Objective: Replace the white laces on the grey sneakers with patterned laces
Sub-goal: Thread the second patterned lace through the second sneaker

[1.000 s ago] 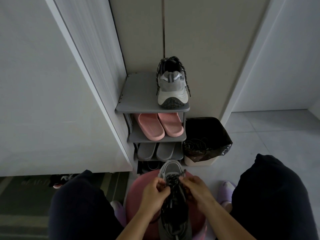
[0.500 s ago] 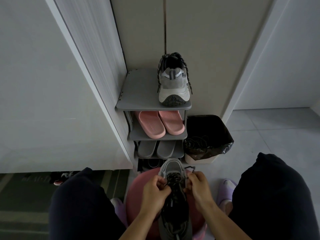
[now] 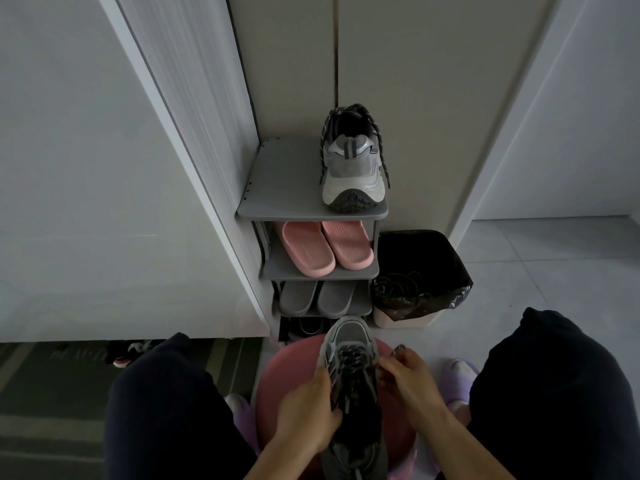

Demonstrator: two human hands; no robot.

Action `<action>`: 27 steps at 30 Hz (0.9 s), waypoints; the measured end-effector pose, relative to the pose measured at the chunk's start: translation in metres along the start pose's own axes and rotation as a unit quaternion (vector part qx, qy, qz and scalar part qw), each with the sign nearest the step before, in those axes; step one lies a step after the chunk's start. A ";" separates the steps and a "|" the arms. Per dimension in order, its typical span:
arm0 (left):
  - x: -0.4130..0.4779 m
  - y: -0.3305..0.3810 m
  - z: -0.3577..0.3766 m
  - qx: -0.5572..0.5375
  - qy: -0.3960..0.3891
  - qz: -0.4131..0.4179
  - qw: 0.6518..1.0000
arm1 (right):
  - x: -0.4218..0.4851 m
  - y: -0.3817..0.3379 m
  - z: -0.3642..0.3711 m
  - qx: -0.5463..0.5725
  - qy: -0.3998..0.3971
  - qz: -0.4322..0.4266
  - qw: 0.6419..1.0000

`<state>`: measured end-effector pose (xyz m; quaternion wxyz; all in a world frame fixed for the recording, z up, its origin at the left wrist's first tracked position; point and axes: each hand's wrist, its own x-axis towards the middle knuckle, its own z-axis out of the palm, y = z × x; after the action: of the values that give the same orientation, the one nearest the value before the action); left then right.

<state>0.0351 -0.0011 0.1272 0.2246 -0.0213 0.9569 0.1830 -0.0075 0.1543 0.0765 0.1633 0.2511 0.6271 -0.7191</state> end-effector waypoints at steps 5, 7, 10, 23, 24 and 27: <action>0.004 -0.001 -0.022 -0.100 0.057 0.105 0.988 | -0.005 -0.004 0.003 0.069 -0.017 0.006 0.997; 0.015 -0.003 -0.029 -0.142 0.114 0.132 0.974 | -0.011 -0.009 0.005 0.156 -0.021 0.024 0.987; 0.036 -0.019 -0.031 -0.140 0.160 0.115 0.970 | -0.019 -0.016 0.004 0.188 -0.016 0.042 0.981; 0.034 -0.048 0.015 -0.158 0.063 0.027 0.985 | -0.025 -0.021 -0.001 -0.175 -0.018 -0.005 0.984; 0.032 -0.042 0.010 -0.172 0.080 0.035 0.981 | -0.025 -0.025 -0.003 -0.200 -0.038 0.009 0.979; 0.023 -0.020 -0.003 -0.195 0.044 0.111 0.973 | -0.022 -0.039 -0.013 -0.325 -0.090 -0.012 0.941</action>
<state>0.0154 -0.0203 0.1125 0.1520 0.0336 0.9080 0.3889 -0.0085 0.1717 0.1197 0.2834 0.1112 0.8124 -0.4973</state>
